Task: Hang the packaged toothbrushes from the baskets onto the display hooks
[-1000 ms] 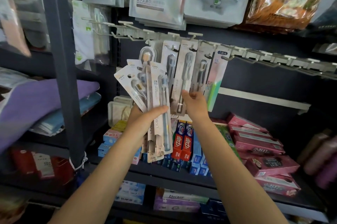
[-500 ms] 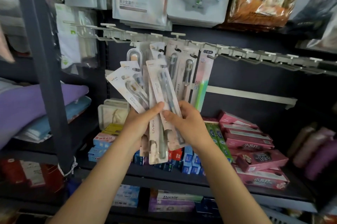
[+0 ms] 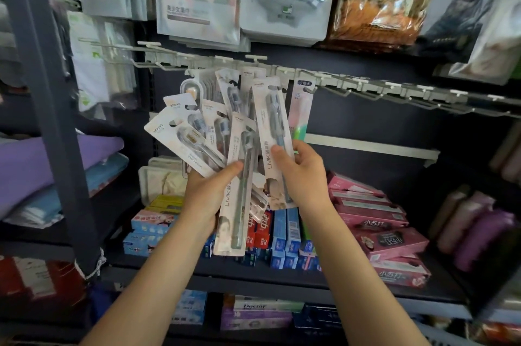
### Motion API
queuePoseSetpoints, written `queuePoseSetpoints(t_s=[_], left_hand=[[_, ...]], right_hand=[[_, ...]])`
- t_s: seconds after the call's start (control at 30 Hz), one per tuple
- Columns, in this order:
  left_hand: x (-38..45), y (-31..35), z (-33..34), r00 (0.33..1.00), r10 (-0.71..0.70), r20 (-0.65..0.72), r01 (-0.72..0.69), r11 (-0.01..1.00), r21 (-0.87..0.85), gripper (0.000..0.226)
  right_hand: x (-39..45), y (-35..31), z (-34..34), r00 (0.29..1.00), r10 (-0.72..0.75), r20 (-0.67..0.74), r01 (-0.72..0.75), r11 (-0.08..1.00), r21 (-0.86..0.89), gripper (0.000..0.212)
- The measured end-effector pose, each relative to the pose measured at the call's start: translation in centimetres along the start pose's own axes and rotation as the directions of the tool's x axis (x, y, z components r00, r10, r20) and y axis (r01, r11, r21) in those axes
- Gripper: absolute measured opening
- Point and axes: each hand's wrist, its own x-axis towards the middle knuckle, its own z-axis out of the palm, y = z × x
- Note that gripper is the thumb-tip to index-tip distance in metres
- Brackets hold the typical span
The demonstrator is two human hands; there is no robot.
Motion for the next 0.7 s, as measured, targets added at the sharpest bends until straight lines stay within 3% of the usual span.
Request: queuePoseSetpoints(t_s=[0.23,0.4,0.7], left_hand=[[-0.2,0.1,0.0,0.998,0.061,0.007,-0.061,0.997,0.042,0.031],[0.1,0.2,0.0,0.998,0.066,0.000,-0.066,0.997,0.042,0.041],[0.4,0.2,-0.1,0.998,0.058,0.006,-0.058,0.997,0.052,0.031]], right_hand=[[-0.4,-0.1,0.3,0.998,-0.036,-0.052,0.030,0.995,-0.096,0.014],[0.7,-0.5,0.6,0.995,-0.044,-0.090,0.031,0.989,-0.147,0.019],[0.4,-0.1,-0.3,0.990,-0.028,-0.136,0.008,0.989,-0.148,0.020]])
